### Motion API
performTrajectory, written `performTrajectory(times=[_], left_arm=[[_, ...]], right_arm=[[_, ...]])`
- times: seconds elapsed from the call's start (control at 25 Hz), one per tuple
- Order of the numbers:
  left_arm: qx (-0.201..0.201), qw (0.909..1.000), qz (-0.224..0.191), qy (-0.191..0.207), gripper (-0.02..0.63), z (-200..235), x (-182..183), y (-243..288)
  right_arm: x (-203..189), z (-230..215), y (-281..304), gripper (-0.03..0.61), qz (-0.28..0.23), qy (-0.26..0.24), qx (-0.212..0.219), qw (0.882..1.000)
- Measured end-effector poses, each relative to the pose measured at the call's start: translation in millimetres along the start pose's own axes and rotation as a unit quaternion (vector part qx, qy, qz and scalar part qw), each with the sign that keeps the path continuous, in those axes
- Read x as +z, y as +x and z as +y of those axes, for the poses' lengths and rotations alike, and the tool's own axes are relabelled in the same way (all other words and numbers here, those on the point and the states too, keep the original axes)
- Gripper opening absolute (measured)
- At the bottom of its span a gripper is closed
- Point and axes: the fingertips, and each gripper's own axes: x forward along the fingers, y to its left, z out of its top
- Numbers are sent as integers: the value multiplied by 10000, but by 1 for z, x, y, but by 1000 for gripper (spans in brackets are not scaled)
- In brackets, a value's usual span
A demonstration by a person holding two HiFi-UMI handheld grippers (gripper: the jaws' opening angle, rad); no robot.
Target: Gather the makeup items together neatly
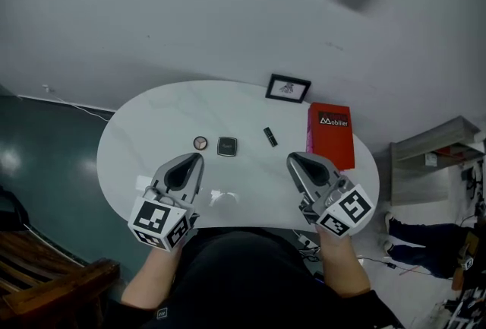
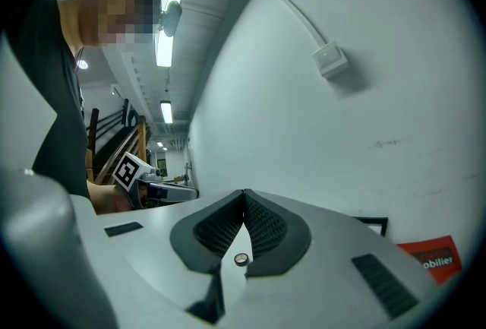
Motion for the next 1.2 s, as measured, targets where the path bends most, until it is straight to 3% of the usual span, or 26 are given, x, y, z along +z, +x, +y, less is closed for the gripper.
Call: performTrajectory(times=[0.28, 0.52, 0.72, 1.2], left_arm=[[76, 9999, 99, 75, 25, -65, -4, 45], [69, 9997, 243, -21, 24, -94, -11, 64], [-75, 9991, 413, 42, 25, -98, -17, 78], [-288, 9981, 535, -90, 24, -74, -36, 99]], right_arm=[[-16, -50, -57, 34, 108, 54, 25, 9999], [-26, -76, -74, 34, 164, 151, -3, 9998], [-37, -98, -73, 35, 206, 439, -274, 9985], [-75, -113, -18, 40, 826, 807, -340, 9927]])
